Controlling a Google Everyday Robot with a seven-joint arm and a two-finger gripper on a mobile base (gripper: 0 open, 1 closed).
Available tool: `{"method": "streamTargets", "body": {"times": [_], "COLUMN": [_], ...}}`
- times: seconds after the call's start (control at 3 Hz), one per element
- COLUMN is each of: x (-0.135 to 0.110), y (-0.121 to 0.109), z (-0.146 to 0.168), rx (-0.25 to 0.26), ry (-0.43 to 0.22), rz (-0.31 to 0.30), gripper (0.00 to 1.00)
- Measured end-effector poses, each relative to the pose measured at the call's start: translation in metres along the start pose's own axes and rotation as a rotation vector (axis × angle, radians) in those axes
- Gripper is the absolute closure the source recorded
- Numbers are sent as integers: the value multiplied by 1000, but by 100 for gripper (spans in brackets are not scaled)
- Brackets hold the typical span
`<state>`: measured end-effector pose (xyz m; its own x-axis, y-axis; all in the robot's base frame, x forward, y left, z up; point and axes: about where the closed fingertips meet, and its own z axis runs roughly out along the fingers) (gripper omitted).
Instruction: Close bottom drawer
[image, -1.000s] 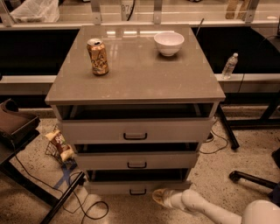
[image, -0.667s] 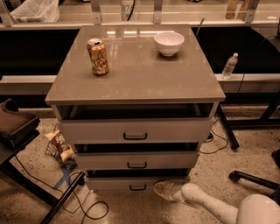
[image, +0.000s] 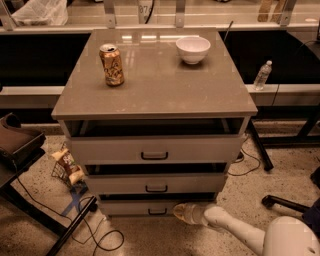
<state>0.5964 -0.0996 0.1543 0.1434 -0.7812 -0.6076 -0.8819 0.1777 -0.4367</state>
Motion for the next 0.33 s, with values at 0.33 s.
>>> {"method": "streamTargets", "body": {"times": [0.33], "x": [0], "y": [0], "z": [0], "rx": [0], "ry": [0], "rz": [0], "gripper": [100]}}
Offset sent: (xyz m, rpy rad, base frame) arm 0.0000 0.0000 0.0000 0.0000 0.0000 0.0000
